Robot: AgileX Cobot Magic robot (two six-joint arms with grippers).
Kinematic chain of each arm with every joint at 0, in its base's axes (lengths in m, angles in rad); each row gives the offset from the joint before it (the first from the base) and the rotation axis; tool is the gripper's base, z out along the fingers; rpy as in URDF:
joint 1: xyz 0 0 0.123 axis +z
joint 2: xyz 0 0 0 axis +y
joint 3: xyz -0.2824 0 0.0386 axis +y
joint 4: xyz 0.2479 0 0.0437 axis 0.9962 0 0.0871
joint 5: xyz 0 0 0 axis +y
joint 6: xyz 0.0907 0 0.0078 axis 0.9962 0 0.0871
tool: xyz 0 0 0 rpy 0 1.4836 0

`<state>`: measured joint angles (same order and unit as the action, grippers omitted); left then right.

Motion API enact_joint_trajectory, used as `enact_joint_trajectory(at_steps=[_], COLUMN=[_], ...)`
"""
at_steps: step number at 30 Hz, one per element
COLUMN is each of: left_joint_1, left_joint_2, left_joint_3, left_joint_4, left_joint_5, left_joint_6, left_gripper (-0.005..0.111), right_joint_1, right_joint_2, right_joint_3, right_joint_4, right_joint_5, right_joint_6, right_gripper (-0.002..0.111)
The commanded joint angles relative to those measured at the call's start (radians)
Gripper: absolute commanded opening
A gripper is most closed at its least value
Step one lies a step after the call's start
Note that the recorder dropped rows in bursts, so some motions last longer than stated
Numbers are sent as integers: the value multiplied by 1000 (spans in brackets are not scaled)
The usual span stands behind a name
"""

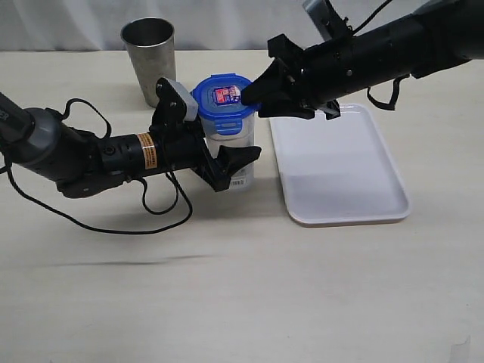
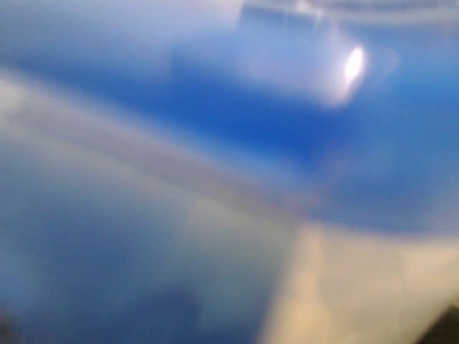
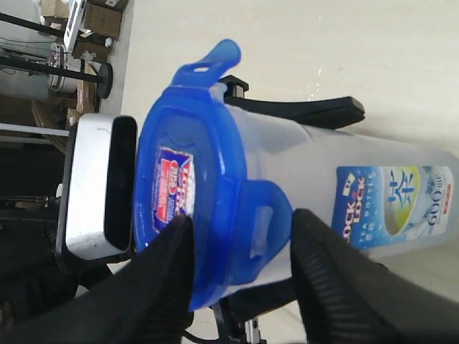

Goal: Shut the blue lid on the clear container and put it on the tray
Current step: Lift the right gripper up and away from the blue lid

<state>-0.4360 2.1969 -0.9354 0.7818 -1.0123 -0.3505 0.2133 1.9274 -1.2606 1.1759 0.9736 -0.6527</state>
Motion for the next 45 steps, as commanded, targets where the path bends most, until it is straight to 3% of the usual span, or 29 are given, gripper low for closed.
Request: enact_joint_trajectory(at_steps=[1, 3, 9, 27, 36, 41, 45], left_joint_1=[-17, -17, -17, -15, -15, -17, -17], left_joint_2=[11, 11, 11, 11, 11, 11, 11], left_joint_3=[2, 2, 2, 2, 2, 2, 2], left_joint_4=[22, 22, 20, 18, 18, 19, 19], left_joint_5=[42, 42, 42, 43, 43, 43, 43], left_joint_6=[3, 3, 3, -21, -21, -21, -21], left_gripper=[0, 0, 0, 0, 0, 0, 0], right_joint_1=[29, 22, -18, -27, -25, 62, 213], right_joint_2=[48, 45, 14, -164, -308, -427, -476], right_joint_3=[29, 29, 29, 29, 29, 29, 31], right_joint_4=[-127, -131, -137, -228, -214, -267, -554], right_joint_5=[60, 60, 60, -5, -8, -85, -227], right_joint_6=[-43, -51, -69, -160, -360, -579, -588], right_gripper=[41, 42, 61, 62, 60, 47, 47])
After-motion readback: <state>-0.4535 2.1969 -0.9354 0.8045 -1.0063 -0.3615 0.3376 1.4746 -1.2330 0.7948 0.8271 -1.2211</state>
